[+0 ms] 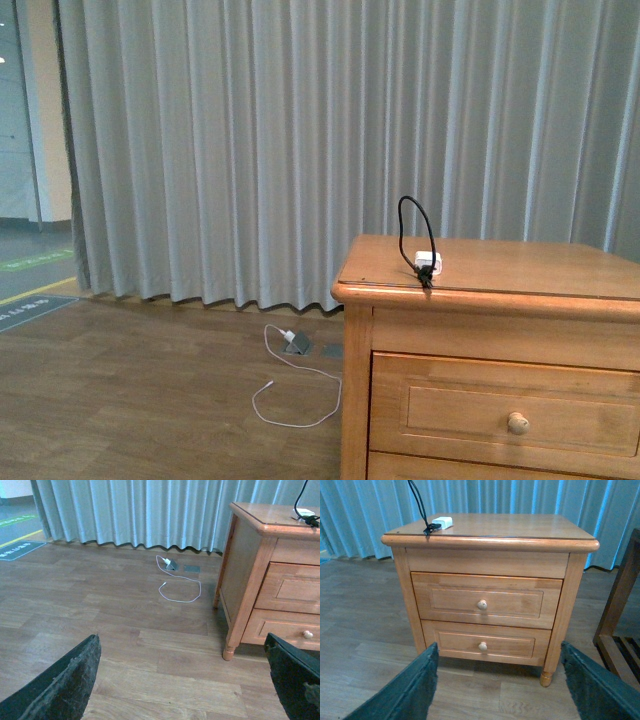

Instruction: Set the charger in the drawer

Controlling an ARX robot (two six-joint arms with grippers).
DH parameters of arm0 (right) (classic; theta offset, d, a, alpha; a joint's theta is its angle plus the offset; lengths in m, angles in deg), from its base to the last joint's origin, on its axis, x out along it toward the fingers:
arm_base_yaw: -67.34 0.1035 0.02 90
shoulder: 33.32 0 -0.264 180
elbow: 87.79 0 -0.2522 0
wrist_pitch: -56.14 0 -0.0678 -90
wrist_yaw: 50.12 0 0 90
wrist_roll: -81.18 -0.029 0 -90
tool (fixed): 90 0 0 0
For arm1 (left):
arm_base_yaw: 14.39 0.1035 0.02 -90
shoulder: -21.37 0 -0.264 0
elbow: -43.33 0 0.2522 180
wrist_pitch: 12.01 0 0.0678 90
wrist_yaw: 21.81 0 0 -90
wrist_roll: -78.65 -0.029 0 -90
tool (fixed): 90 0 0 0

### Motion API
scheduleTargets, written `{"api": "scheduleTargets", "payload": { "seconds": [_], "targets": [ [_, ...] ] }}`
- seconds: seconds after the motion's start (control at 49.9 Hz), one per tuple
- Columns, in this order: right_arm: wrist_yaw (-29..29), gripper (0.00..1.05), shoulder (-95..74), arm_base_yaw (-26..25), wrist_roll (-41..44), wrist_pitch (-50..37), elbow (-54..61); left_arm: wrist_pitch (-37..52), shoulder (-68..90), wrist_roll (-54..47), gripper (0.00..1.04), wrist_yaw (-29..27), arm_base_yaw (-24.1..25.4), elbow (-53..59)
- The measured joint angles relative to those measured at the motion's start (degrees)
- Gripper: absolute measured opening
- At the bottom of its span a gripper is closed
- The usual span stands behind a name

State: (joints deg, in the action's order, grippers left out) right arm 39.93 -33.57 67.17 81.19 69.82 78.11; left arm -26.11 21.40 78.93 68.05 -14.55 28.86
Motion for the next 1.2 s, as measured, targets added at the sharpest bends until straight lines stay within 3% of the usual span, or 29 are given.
{"api": "scheduleTargets", "payload": {
  "seconds": [0.14, 0.642, 0.702, 0.742, 0.842, 1.002, 1.203],
  "targets": [
    [0.0, 0.99, 0.0, 0.0, -0.1, 0.0, 0.0, 0.0, 0.0, 0.0, 0.99, 0.0, 0.0, 0.0],
    [0.0, 0.97, 0.0, 0.0, 0.0, 0.0, 0.0, 0.0, 0.0, 0.0, 0.99, 0.0, 0.0, 0.0],
    [-8.4, 0.97, -2.6, 3.4, 4.7, 3.0, -1.0, 0.0, 0.0, 0.0, 0.99, 0.0, 0.0, 0.0],
    [-10.8, 0.97, -5.6, 5.2, 6.4, 2.1, -1.4, 0.0, 0.0, 0.0, 0.99, 0.0, 0.0, 0.0],
    [-8.7, 0.97, -16.3, 6.0, 8.4, -4.8, -3.6, 0.0, 0.0, 0.0, 0.99, 0.0, 0.0, 0.0],
    [-6.1, 0.97, -41.9, 5.2, 8.3, -23.7, -10.7, 0.0, 0.0, 0.0, 0.99, 0.0, 0.0, 0.0],
    [-7.8, 0.97, -78.5, 7.7, 6.6, -40.9, -24.6, 0.0, 0.0, 0.0, 0.99, 0.0, 0.0, 0.0]
  ]
}}
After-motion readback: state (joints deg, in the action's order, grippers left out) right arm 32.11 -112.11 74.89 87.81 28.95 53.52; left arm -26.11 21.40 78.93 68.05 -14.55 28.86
